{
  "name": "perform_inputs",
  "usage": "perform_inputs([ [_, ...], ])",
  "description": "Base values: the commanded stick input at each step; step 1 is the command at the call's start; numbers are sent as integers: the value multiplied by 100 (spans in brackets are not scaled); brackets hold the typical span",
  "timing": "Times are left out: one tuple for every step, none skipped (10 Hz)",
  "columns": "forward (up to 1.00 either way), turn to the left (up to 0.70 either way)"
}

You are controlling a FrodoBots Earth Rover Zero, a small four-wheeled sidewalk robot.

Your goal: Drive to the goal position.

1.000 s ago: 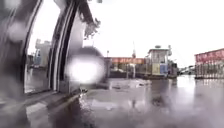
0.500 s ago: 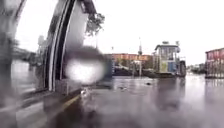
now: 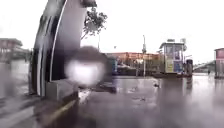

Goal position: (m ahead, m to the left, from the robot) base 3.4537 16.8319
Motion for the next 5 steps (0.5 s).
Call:
perform_inputs([
  [100,0],
  [100,0],
  [100,0],
  [100,0],
  [100,0],
])
